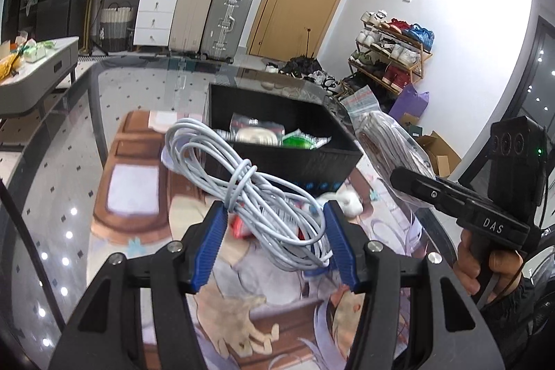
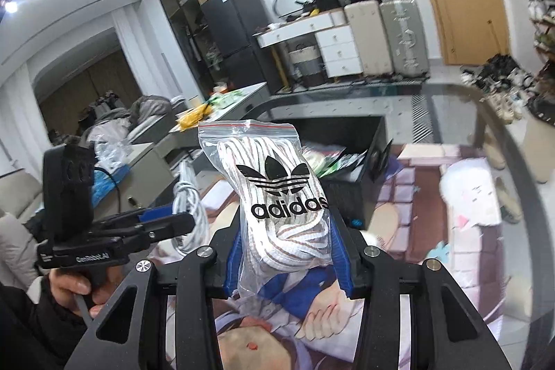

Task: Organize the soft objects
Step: 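Carry the cable coil over the box with the left gripper while the right gripper carries the adidas bag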

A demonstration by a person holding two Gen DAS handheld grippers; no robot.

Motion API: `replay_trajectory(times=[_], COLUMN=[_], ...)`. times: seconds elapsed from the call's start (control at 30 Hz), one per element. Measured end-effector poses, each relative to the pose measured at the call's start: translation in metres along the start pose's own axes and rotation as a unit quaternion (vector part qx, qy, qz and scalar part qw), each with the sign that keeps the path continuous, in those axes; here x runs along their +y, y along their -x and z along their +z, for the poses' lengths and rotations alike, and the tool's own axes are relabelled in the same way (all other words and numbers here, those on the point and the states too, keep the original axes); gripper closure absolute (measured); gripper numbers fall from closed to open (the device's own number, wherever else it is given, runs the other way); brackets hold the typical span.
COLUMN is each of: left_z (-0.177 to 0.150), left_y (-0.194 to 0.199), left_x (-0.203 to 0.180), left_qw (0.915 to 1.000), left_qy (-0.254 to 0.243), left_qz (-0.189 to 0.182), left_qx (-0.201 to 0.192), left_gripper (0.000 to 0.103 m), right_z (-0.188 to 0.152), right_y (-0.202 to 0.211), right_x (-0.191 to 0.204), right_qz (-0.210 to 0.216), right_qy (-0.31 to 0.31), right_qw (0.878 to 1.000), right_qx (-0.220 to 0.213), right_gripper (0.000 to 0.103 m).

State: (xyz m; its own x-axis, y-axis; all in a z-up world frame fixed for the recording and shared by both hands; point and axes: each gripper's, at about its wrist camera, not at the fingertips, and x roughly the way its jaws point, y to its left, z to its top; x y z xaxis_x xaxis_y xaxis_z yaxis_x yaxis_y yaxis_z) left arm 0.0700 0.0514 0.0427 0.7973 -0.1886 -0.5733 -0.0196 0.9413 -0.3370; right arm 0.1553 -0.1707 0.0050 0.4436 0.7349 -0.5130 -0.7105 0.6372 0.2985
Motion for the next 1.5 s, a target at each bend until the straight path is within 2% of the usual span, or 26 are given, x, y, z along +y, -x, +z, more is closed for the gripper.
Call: replay_trajectory(times=[0.2,0.7,1.13,1.5], left_z=[0.026,0.059,0.075,0.076], left_y=[-0.004,-0.036,-0.076,-0.098], left_x=[-0.003,0.007,0.008,0.013], left_qw=[0.9998,0.9998,0.9995,0.9989], left_qy=[-0.016,-0.016,-0.020,-0.018], left_qz=[-0.004,-0.013,-0.012,-0.002], left_qx=[-0.015,-0.008,0.021,0.043], left_gripper=[0.047,0.047,0.046,0.047], right_z=[0.014,0.047,0.066,0.074], right_y=[-0.002,-0.033,-0.075,-0.110], right_x=[0.002,0.006,-0.001,-0.006], right_qz=[-0.037,-0.106,-0.109,-0.104], right_qy=[0.003,0.053,0.064,0.075], right_qw=[0.999,0.993,0.990,0.987], right_qx=[-0.013,0.020,0.063,0.093], right_gripper=[0.060,0.060,0.060,0.060])
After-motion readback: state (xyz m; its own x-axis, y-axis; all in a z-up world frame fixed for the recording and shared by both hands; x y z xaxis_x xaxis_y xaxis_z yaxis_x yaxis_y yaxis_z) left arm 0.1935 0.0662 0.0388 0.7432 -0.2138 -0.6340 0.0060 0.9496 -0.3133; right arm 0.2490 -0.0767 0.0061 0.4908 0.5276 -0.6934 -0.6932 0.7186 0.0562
